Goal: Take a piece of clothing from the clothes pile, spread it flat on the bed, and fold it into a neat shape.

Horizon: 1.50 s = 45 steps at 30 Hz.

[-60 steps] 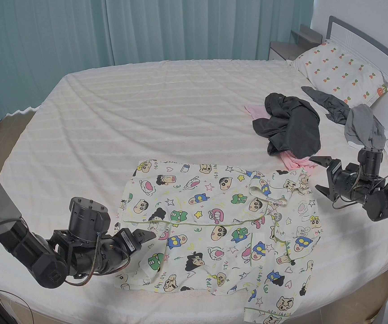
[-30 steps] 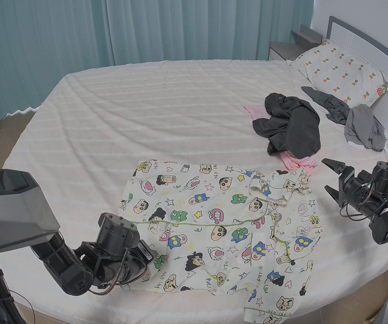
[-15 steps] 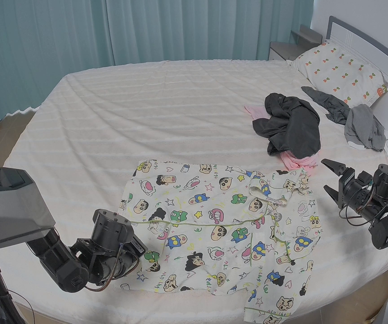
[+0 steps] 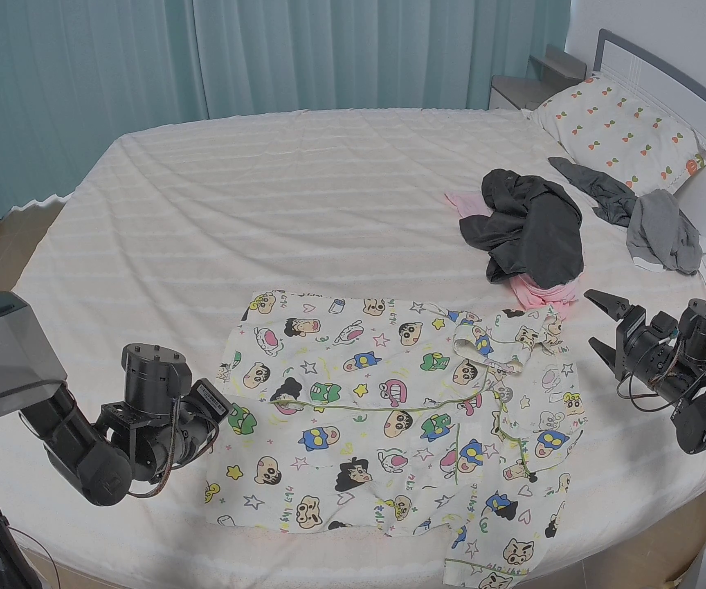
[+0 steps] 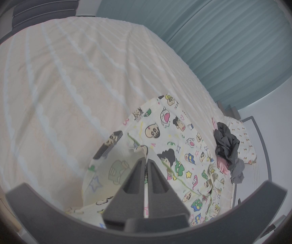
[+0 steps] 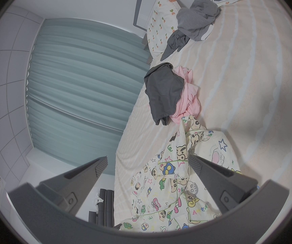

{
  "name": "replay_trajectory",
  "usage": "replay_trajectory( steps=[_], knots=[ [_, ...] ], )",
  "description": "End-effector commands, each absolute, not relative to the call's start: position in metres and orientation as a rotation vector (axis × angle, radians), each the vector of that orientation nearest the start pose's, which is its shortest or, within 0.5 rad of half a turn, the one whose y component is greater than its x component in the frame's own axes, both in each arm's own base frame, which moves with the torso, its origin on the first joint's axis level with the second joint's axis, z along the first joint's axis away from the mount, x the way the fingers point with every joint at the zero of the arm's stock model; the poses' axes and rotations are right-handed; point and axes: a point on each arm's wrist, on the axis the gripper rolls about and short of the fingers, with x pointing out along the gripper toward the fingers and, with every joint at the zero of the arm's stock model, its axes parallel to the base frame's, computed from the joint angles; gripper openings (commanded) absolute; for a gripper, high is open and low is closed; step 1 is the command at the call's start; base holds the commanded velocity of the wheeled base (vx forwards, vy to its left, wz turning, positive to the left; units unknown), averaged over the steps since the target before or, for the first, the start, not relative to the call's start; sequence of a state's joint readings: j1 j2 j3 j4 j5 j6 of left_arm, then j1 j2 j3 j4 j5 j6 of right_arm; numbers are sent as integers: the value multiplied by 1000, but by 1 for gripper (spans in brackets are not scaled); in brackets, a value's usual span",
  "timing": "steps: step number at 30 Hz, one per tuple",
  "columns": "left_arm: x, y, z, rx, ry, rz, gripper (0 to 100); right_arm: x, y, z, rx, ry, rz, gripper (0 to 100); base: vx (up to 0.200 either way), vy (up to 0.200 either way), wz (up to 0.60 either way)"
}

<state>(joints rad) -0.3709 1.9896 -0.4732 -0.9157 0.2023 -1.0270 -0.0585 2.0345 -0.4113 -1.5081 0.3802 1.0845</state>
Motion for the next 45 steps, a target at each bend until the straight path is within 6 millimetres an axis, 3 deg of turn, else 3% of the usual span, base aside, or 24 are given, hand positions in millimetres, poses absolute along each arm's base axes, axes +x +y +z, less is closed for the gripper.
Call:
replay_trajectory(
  steps=[1, 20, 21, 25, 30, 35, 36, 40, 45],
  knots=[
    [280, -95, 26, -794, 618, 179, 0, 301, -9, 78, 1099, 277, 229, 100, 0, 0, 0],
    [292, -77, 2, -768, 614, 227, 0, 301, -10, 79, 1096, 271, 229, 100, 0, 0, 0],
    [293, -76, 0, -769, 622, 228, 100, 301, -9, 79, 1096, 271, 230, 100, 0, 0, 0],
    [295, -73, 1, -787, 614, 216, 100, 301, -6, 78, 1096, 282, 239, 100, 0, 0, 0],
    [287, -66, 19, -817, 579, 192, 100, 302, 24, 75, 1085, 346, 298, 100, 0, 0, 0],
    [264, -52, 45, -898, 586, 102, 100, 308, 56, 76, 1070, 398, 358, 100, 0, 0, 0],
    [249, -46, 58, -969, 597, 45, 100, 318, 71, 77, 1065, 434, 358, 100, 0, 0, 0],
    [228, -41, 67, -1030, 611, 6, 100, 327, 84, 79, 1051, 452, 353, 100, 0, 0, 0],
    [218, -39, 71, -1036, 607, 2, 100, 334, 87, 63, 994, 503, 334, 100, 0, 0, 0]
  ],
)
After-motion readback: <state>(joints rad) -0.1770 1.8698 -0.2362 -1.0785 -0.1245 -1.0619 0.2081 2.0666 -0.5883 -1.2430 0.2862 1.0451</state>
